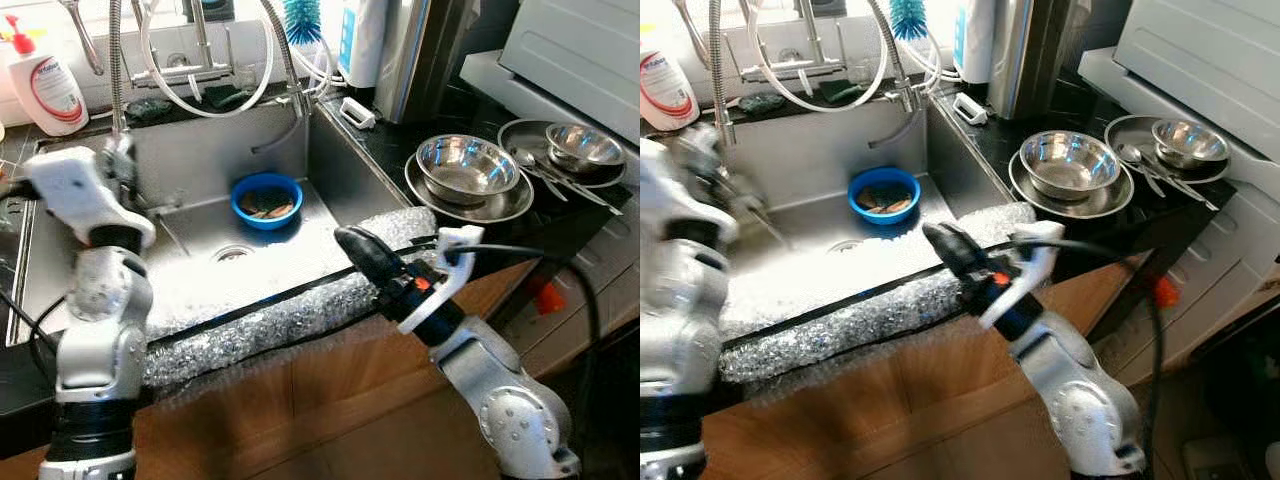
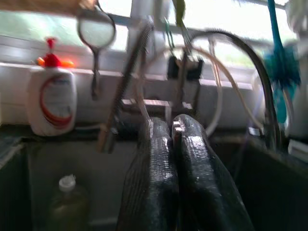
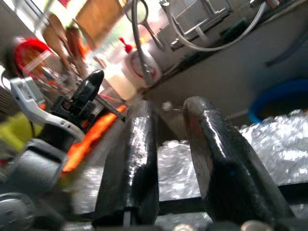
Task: Kitchen organization
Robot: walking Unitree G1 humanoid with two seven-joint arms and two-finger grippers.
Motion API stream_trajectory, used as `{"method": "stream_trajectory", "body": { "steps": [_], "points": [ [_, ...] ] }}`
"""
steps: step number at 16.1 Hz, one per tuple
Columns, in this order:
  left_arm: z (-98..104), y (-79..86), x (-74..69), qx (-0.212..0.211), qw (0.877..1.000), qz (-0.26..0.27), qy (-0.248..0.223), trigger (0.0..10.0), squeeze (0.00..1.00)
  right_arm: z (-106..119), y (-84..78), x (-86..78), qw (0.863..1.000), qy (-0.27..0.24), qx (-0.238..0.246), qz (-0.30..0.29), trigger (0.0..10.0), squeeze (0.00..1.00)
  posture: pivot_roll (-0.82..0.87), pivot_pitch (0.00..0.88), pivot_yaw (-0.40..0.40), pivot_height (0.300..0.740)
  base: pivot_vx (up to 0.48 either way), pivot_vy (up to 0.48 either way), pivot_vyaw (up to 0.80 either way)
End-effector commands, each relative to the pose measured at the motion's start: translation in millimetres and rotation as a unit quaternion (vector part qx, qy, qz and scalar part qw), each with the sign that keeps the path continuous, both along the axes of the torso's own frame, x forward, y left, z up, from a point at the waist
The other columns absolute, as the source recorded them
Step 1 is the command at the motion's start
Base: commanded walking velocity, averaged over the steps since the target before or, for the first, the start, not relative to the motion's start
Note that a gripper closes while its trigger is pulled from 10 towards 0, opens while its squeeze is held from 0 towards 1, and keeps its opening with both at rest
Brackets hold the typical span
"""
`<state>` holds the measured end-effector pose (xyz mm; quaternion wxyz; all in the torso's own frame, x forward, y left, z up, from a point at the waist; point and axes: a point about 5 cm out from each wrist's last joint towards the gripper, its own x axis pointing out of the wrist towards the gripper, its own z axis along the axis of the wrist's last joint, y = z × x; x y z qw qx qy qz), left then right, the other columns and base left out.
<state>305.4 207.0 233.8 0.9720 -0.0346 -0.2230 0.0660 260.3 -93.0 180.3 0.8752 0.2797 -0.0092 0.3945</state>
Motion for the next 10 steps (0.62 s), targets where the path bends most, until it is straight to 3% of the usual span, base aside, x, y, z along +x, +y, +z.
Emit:
{"method": "stream_trajectory", "body": {
  "steps": [1, 3, 8, 10],
  "points": [
    [-5, -0.7, 0.6, 0.033, 0.999, 0.003, 0.015, 10.0, 0.0, 6, 1.2, 0.8, 0.999, -0.027, -0.032, -0.023, 10.0, 0.0, -0.02, 0.075, -0.016, 0.74, 0.0, 0.0, 0.0],
    [-18, -2.3, 3.0, 0.058, 0.997, 0.009, 0.046, 10.0, 0.0, 3, -5.5, 10.1, 0.992, -0.036, -0.077, -0.088, 10.0, 0.0, -0.02, 0.075, -0.015, 0.74, 0.0, 0.0, 0.0],
    [-34, -2.0, 9.8, 0.102, 0.989, 0.024, 0.104, 10.0, 0.0, -4, -16.7, 21.9, 0.978, -0.037, -0.13, -0.156, 10.0, 0.0, -0.02, 0.064, -0.013, 0.74, 0.0, 0.0, 0.0],
    [-39, -0.4, 9.7, 0.099, 0.988, 0.027, 0.118, 10.0, 0.0, -7, -18.8, 24.0, 0.974, -0.033, -0.136, -0.176, 10.0, 0.0, -0.01, 0.069, -0.01, 0.74, 0.0, 0.0, 0.0]
  ]
}}
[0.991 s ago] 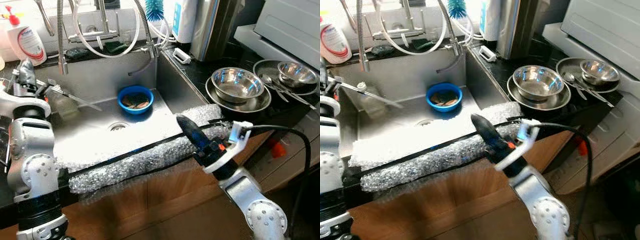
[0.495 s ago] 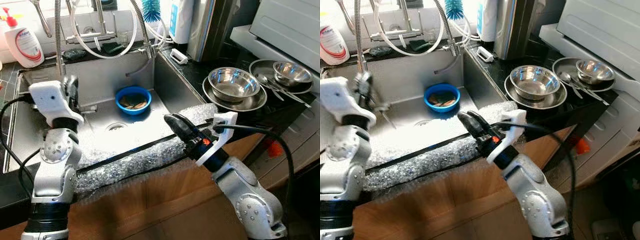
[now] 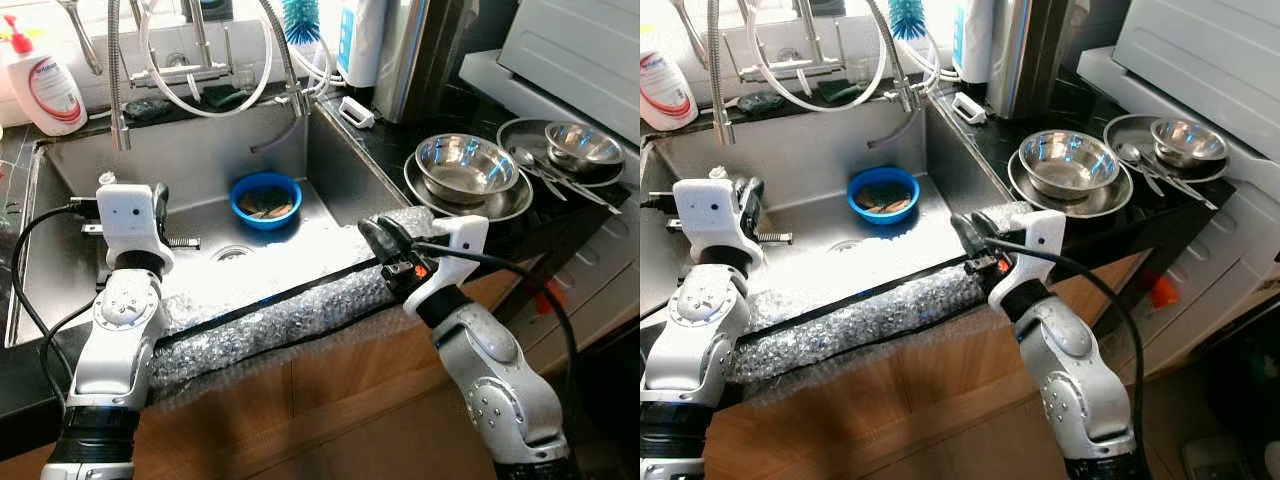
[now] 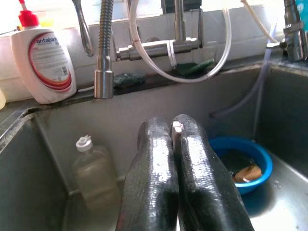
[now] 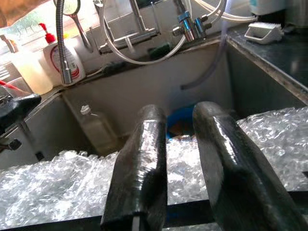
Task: Kitchen organization
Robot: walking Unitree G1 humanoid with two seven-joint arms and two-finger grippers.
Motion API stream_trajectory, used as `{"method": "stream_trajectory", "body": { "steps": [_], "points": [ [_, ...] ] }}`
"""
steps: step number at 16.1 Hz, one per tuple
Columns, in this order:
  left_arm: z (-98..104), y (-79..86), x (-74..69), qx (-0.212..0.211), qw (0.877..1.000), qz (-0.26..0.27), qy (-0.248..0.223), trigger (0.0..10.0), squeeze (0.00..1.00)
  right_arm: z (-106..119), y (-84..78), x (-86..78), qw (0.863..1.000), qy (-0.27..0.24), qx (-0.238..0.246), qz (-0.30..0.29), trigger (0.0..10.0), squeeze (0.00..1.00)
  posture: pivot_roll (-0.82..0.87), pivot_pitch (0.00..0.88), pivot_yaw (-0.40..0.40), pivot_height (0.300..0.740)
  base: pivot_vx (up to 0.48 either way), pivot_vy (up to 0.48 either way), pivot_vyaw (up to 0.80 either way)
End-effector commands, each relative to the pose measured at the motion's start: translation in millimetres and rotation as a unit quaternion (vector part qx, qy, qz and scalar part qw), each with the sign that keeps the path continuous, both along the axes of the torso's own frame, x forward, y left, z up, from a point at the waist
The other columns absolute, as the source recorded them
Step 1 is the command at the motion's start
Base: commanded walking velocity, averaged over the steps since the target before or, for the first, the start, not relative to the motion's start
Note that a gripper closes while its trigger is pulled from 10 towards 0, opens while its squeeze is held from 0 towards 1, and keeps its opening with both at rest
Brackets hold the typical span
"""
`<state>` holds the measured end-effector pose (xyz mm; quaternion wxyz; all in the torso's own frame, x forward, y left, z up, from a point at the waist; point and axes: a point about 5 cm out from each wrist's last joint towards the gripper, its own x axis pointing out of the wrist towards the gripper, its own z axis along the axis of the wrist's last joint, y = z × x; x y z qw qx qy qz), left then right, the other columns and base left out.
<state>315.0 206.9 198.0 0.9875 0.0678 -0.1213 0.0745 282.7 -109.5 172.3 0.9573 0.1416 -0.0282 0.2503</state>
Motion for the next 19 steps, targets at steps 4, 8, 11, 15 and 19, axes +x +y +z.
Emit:
{"method": "stream_trajectory", "body": {
  "steps": [4, 8, 11, 15, 19],
  "points": [
    [-8, 1.0, -0.9, 0.007, 1.0, 0.003, 0.024, 10.0, 0.43, 0, -3.6, 4.0, 1.0, -0.007, -0.006, -0.025, 10.0, 0.0, -0.01, 0.078, -0.01, 0.74, 0.0, 0.0, 0.0],
    [-9, -0.6, -0.6, 0.006, 1.0, -0.001, 0.029, 10.0, 1.0, -3, -5.0, 4.8, 0.999, -0.004, -0.01, -0.035, 10.0, 0.0, -0.01, 0.077, -0.007, 0.74, 0.0, 0.0, 0.0],
    [-9, -1.1, -0.3, 0.006, 1.0, -0.003, 0.029, 10.0, 1.0, -3, -5.2, 5.7, 0.999, -0.005, -0.01, -0.038, 10.0, 0.0, -0.01, 0.079, -0.007, 0.74, 0.0, 0.0, 0.0],
    [-1, -2.1, -1.4, 0.0, 1.0, -0.005, 0.002, 10.0, 0.0, 0, -6.0, 6.8, 0.999, -0.011, -0.01, -0.042, 10.0, 0.0, -0.01, 0.079, -0.007, 0.74, 0.0, 0.0, 0.0],
    [17, -3.2, -7.0, 0.004, 0.999, -0.017, -0.051, 10.0, 0.0, 23, -19.8, 17.7, 0.995, -0.035, 0.011, -0.095, 10.0, 0.0, -0.01, 0.086, -0.004, 0.74, 0.0, 0.0, 0.0]
  ]
}}
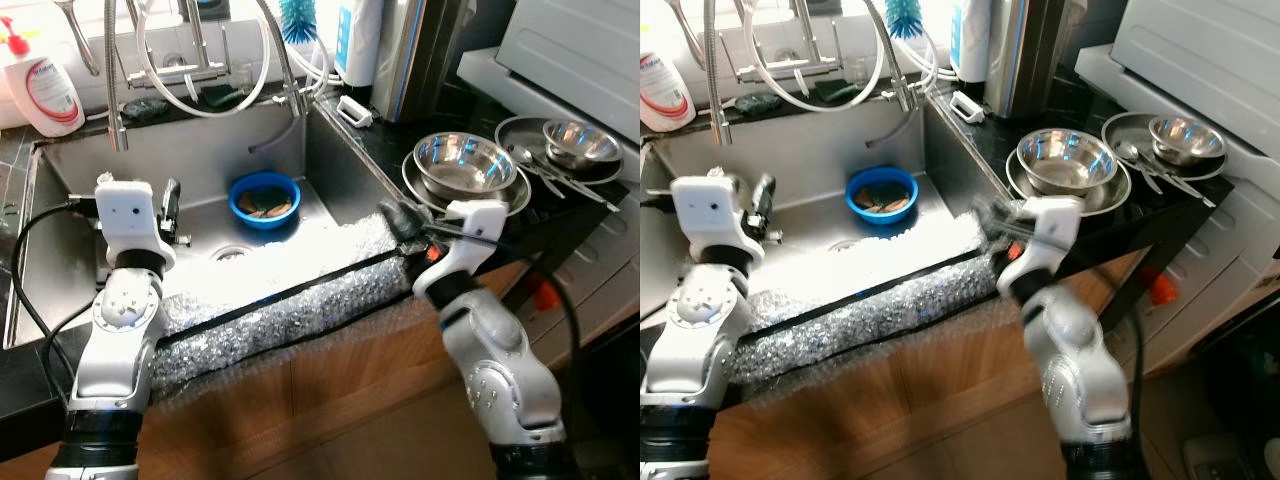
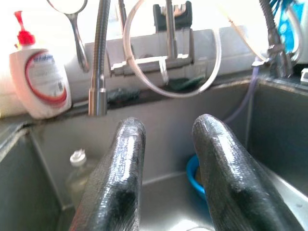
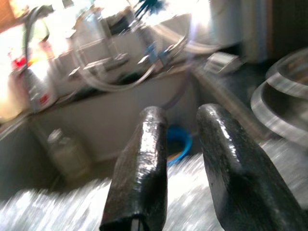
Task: Kitchen organization
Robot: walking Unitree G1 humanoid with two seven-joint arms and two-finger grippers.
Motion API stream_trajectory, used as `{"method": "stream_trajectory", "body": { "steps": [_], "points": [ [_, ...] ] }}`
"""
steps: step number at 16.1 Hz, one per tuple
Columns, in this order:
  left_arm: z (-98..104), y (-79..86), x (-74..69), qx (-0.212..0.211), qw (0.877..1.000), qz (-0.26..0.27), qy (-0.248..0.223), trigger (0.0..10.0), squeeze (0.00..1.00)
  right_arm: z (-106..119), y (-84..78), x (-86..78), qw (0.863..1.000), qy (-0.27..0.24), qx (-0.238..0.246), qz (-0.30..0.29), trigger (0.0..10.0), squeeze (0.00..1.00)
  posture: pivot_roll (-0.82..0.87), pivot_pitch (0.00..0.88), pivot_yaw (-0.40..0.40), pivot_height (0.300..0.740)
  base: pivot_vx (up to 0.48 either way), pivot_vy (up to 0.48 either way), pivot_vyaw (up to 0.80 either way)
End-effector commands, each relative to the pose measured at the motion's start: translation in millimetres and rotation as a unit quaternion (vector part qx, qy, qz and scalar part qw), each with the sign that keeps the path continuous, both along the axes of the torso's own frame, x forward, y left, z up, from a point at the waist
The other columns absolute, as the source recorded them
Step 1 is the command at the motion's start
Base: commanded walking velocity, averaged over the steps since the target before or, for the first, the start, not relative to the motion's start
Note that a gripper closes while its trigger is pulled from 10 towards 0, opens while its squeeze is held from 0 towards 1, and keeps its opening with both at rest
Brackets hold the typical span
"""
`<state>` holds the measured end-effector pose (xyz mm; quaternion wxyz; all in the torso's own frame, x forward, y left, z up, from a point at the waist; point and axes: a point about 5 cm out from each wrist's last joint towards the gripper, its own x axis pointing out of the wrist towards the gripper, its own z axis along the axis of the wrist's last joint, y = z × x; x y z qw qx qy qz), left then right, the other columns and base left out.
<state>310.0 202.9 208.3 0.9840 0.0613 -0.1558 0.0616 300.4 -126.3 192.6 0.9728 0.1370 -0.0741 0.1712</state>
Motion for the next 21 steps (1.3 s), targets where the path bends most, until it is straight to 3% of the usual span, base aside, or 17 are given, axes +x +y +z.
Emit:
{"method": "stream_trajectory", "body": {
  "steps": [1, 2, 3, 4, 7, 13, 14, 15, 21],
  "points": [
    [7, 0.7, -2.2, 0.012, 1.0, -0.003, -0.016, 10.0, 0.0, 6, -6.7, 2.9, 1.0, -0.004, 0.006, -0.022, 10.0, 0.0, -0.01, 0.088, -0.002, 0.74, 0.0, 0.0, 0.0],
    [6, 1.3, -4.3, 0.011, 1.0, -0.003, -0.018, 10.0, 0.0, 17, -21.0, 12.2, 0.998, -0.002, 0.018, -0.065, 10.0, 0.0, -0.02, 0.088, 0.0, 0.74, 0.0, 0.0, 0.0],
    [6, 1.1, -5.2, 0.012, 1.0, -0.004, -0.019, 10.0, 0.0, 24, -33.2, 20.5, 0.996, 0.003, 0.019, -0.091, 10.0, 0.25, -0.02, 0.086, 0.005, 0.74, 0.0, 0.0, 0.0],
    [6, 0.9, -5.1, 0.012, 1.0, -0.005, -0.019, 10.0, 0.0, 24, -38.8, 25.0, 0.994, 0.014, 0.021, -0.104, 10.0, 1.0, -0.02, 0.086, 0.005, 0.74, 0.0, 0.0, 0.0],
    [8, -2.8, -5.2, 0.021, 0.999, -0.014, -0.021, 10.0, 0.0, 35, -65.1, 42.3, 0.984, 0.029, 0.066, -0.161, 10.0, 1.0, -0.02, 0.08, 0.01, 0.74, 0.0, 0.0, 0.0],
    [9, -9.3, -3.8, 0.033, 0.999, -0.032, -0.024, 10.0, 0.0, 33, -74.0, 68.9, 0.97, 0.096, 0.113, -0.194, 10.0, 1.0, -0.01, 0.05, 0.012, 0.74, 0.0, 0.0, 0.0],
    [9, -9.4, -3.7, 0.033, 0.999, -0.032, -0.025, 10.0, 0.0, 34, -75.7, 71.7, 0.967, 0.102, 0.119, -0.202, 10.0, 0.4, -0.01, 0.051, 0.013, 0.74, 0.0, 0.0, 0.0],
    [10, -9.3, -3.7, 0.033, 0.999, -0.033, -0.025, 10.0, 0.0, 35, -80.0, 76.5, 0.961, 0.111, 0.13, -0.217, 10.0, 0.0, -0.01, 0.056, 0.012, 0.74, 0.0, 0.0, 0.0],
    [10, -7.3, -4.9, 0.03, 0.999, -0.029, -0.027, 10.0, 0.0, 49, -90.8, 83.5, 0.948, 0.096, 0.17, -0.25, 10.0, 0.0, -0.01, 0.077, 0.013, 0.74, 0.0, 0.0, 0.0]
  ]
}}
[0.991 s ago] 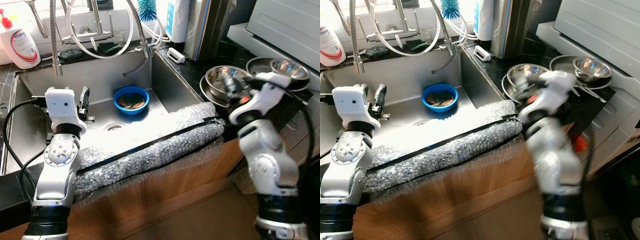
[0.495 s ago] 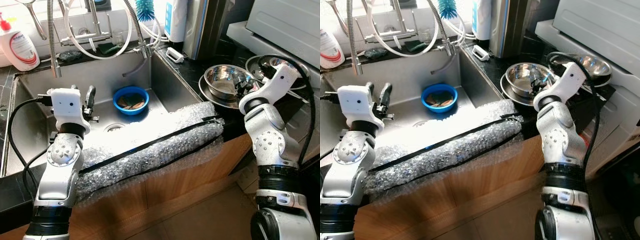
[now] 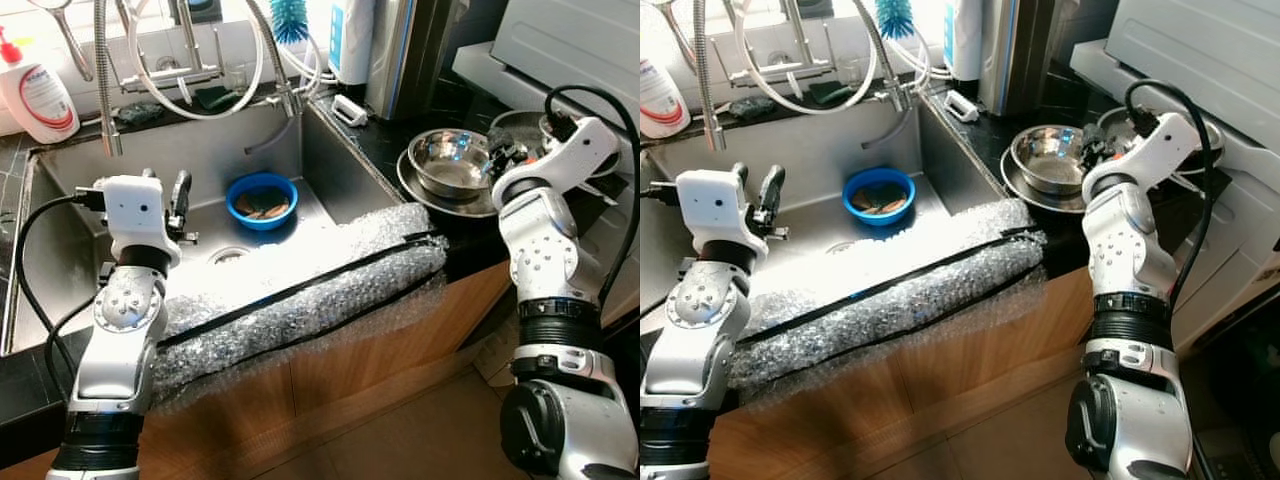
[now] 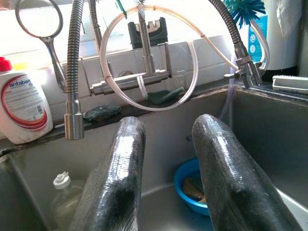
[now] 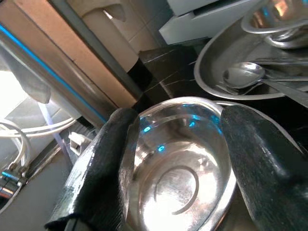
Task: Kitchen organization
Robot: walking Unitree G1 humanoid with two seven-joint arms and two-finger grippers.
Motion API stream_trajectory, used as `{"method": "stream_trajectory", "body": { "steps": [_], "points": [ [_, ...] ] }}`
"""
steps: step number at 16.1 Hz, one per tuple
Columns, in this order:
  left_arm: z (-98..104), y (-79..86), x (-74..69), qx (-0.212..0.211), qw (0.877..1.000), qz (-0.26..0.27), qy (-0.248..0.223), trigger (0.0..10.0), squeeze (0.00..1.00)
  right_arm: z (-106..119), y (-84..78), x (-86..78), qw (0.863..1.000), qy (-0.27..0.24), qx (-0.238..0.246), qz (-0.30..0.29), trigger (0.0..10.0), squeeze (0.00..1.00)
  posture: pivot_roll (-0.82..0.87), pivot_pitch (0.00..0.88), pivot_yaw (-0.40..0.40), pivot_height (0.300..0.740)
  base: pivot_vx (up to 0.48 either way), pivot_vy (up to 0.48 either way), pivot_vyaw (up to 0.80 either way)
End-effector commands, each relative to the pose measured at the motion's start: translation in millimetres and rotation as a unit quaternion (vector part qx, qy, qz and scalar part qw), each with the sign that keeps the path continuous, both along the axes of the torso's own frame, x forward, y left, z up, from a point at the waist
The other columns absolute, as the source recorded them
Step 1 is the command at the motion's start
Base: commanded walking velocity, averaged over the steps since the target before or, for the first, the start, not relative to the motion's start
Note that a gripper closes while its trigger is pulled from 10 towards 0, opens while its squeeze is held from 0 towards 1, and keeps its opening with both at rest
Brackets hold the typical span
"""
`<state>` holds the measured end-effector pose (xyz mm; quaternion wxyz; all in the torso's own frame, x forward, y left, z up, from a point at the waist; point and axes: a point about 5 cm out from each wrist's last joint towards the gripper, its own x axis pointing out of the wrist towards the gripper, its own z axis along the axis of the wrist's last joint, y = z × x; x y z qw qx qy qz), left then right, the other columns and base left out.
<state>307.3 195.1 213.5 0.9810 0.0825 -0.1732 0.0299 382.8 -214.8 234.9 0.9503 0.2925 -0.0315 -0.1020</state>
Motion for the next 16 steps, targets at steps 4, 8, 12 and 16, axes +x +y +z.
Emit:
{"method": "stream_trajectory", "body": {
  "steps": [4, 8, 12, 16],
  "points": [
    [5, -1.5, -1.5, 0.006, 1.0, -0.005, -0.01, 10.0, 0.0, 1, -9.4, 4.2, 1.0, 0.015, 0.005, -0.027, 10.0, 0.0, -0.02, 0.08, 0.015, 0.74, 0.0, 0.0, 0.0],
    [4, -3.5, -1.6, 0.008, 1.0, -0.008, -0.009, 10.0, 0.0, -2, -12.5, 5.7, 0.999, 0.023, 0.014, -0.031, 10.0, 0.0, -0.01, 0.069, 0.012, 0.74, 0.0, 0.0, 0.0],
    [4, -4.9, -1.1, 0.013, 1.0, -0.01, -0.01, 10.0, 0.0, -5, -13.2, 7.8, 0.999, 0.033, 0.012, -0.033, 10.0, 0.0, -0.01, 0.067, 0.011, 0.74, 0.0, 0.0, 0.0],
    [4, -4.9, -1.8, 0.015, 1.0, -0.011, -0.01, 10.0, 0.0, -8, -12.9, 8.7, 0.998, 0.045, 0.011, -0.035, 10.0, 0.0, -0.01, 0.07, 0.011, 0.74, 0.0, 0.0, 0.0]
  ]
}}
